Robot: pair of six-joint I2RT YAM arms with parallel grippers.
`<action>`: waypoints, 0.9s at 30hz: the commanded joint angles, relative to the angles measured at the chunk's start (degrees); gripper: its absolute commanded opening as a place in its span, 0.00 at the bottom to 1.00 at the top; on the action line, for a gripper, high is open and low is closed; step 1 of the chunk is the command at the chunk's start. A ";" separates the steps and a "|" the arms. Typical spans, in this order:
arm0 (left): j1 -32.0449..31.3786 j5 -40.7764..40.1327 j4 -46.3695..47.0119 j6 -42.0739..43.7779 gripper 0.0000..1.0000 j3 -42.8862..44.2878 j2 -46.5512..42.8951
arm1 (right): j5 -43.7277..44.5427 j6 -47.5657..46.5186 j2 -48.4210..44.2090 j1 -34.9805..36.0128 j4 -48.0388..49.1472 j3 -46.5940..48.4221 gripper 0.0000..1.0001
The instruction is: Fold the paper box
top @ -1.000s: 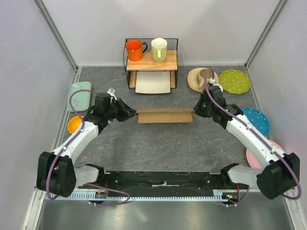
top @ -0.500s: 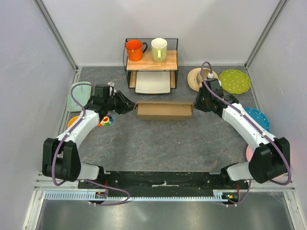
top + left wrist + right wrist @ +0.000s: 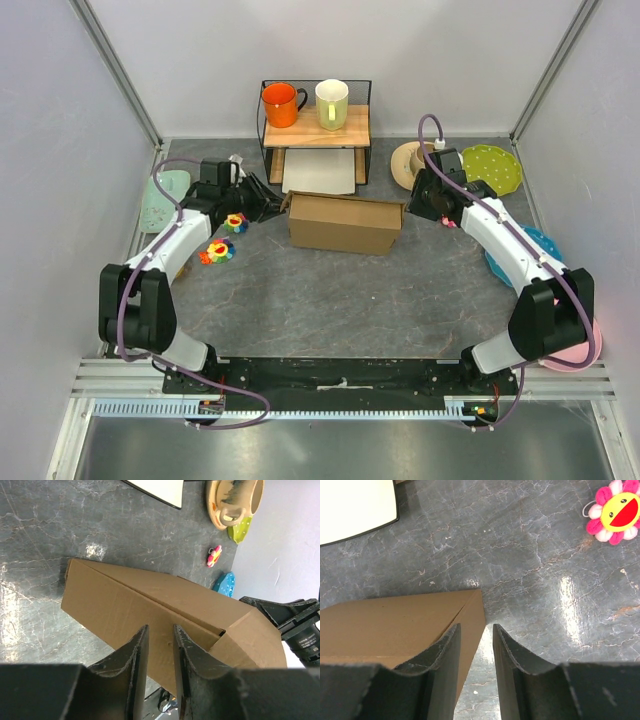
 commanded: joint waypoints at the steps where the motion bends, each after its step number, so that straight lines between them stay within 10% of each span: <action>1: -0.70 5.20 0.88 2.11 0.33 1.24 0.56 | -0.95 -0.47 0.79 0.61 1.01 2.59 0.40; 27: 4.57 -8.86 -9.48 8.53 0.53 -0.26 -0.50 | 7.65 0.05 0.27 -5.63 -1.88 1.45 0.59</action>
